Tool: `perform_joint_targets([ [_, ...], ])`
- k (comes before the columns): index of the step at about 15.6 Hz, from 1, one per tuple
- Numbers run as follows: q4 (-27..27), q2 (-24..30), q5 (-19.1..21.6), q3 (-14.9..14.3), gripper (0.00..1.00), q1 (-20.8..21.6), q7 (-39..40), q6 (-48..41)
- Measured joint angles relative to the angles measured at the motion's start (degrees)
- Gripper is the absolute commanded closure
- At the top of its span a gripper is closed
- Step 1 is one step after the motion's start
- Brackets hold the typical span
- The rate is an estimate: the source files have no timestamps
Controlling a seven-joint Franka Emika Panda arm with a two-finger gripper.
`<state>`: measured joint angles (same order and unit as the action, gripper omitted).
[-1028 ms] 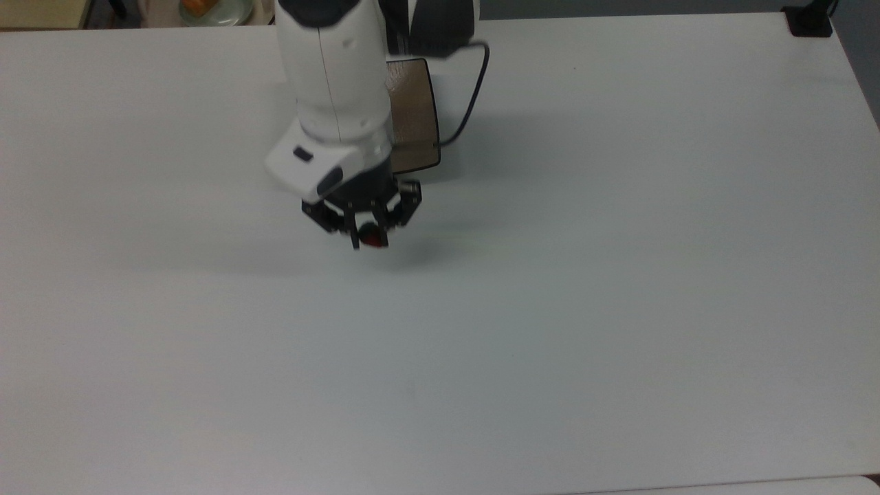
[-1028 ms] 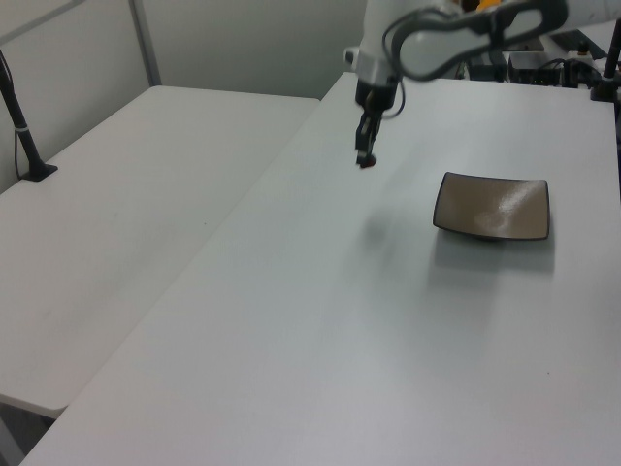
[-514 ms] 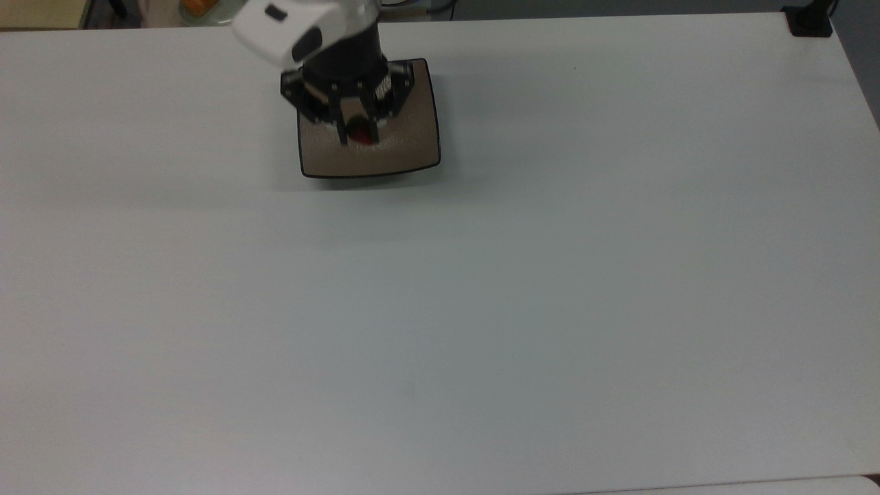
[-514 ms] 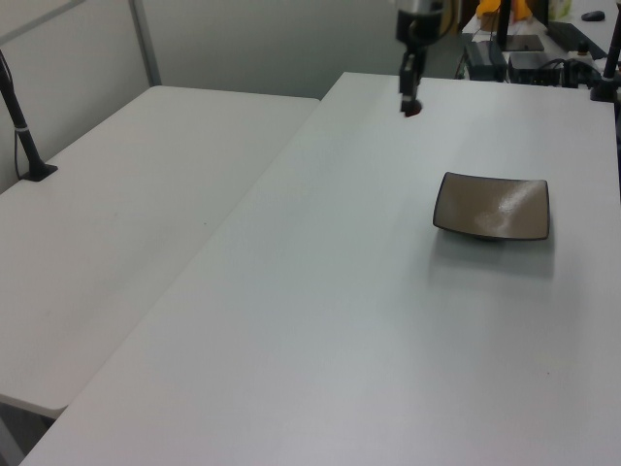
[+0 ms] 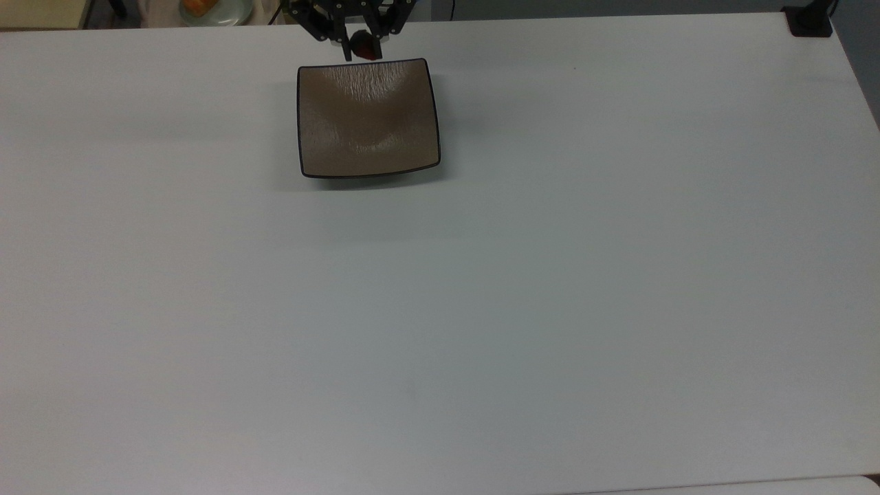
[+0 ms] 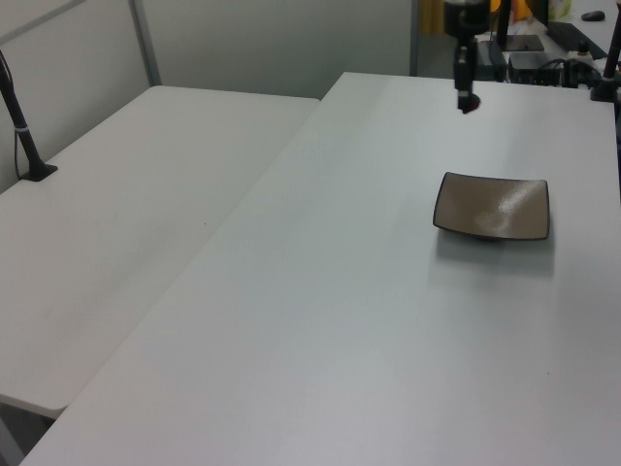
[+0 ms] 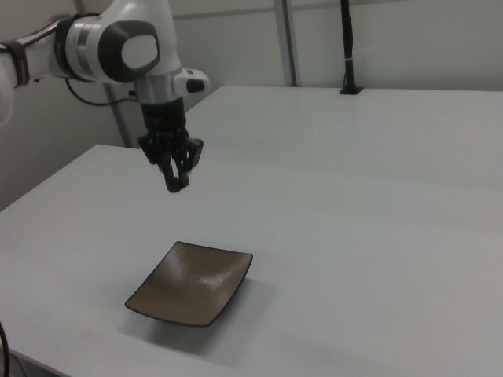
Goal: Strawberries on a ceramic plate
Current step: 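Lower the held strawberry onto the plate and open the gripper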
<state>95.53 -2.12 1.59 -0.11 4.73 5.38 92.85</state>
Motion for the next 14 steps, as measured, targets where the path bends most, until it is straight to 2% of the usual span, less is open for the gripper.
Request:
perform_joint_targets([
  [6,11.2,2.9,0.0,0.0,0.87,0.1,0.0,2.1],
  [14,24.9,3.6,0.0,0.0,0.87,0.1,0.0,20.7],
])
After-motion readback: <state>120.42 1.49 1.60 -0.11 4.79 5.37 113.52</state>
